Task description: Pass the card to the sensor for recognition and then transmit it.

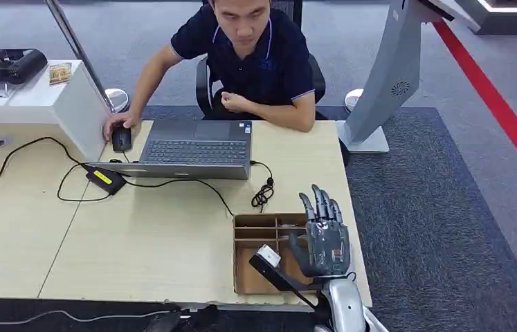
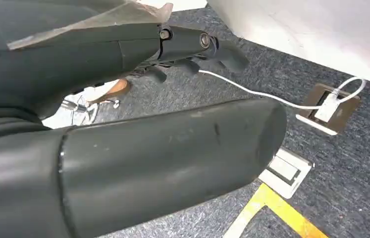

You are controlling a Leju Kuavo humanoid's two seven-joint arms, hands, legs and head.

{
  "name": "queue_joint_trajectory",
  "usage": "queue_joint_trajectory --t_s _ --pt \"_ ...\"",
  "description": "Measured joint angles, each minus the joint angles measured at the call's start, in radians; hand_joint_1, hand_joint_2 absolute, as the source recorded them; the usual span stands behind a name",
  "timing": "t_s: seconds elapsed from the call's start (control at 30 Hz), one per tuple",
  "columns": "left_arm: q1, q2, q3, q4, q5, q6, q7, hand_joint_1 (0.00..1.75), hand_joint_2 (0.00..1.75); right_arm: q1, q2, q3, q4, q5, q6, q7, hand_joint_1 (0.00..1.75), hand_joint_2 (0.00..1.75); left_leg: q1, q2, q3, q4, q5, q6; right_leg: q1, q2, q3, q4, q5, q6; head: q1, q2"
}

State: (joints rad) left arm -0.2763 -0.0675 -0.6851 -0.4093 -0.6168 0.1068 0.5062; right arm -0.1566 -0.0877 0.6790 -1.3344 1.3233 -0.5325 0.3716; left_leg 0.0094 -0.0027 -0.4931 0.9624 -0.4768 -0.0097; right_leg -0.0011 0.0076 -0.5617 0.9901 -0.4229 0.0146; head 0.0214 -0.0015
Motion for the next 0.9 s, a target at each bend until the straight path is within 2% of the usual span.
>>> queue_joint_trajectory --t_s 0.37,0.47,0.6,0.9 --pt "0.000 0.000 0.000 0.000 0.000 0.000 0.000 0.00 0.00 0.000 0.000 0.000 -0.005 -0.001 0.000 -0.001 0.28 1.75 0.000 0.000 0.000 0.000 0.000 0.000 0.000 0.000 0.000 0.000 0.000 0.000 0.000 0.000" --pt "0.000 0.000 0.001 0.000 0.000 0.000 0.000 0.00 0.00 0.000 0.000 0.000 -0.005 -0.001 0.000 -0.002 0.33 1.75 0.000 0.000 0.000 0.000 0.000 0.000 0.000 0.000 0.000 0.000 0.000 0.000 0.000 0.000" --pt "0.000 0.000 0.001 0.000 0.000 0.000 0.000 0.00 0.00 0.001 0.000 0.000 -0.005 -0.003 0.002 -0.002 0.26 1.75 0.000 0.000 0.000 0.000 0.000 0.000 0.000 0.000 0.000 0.000 0.000 0.000 0.000 0.000" --pt "0.001 0.000 0.001 0.000 0.000 0.000 0.004 0.00 0.00 0.006 0.000 0.000 -0.003 -0.004 0.002 -0.002 0.26 1.75 0.000 0.000 0.000 0.000 0.000 0.000 0.000 0.000 0.000 0.000 0.000 0.000 0.000 0.000"
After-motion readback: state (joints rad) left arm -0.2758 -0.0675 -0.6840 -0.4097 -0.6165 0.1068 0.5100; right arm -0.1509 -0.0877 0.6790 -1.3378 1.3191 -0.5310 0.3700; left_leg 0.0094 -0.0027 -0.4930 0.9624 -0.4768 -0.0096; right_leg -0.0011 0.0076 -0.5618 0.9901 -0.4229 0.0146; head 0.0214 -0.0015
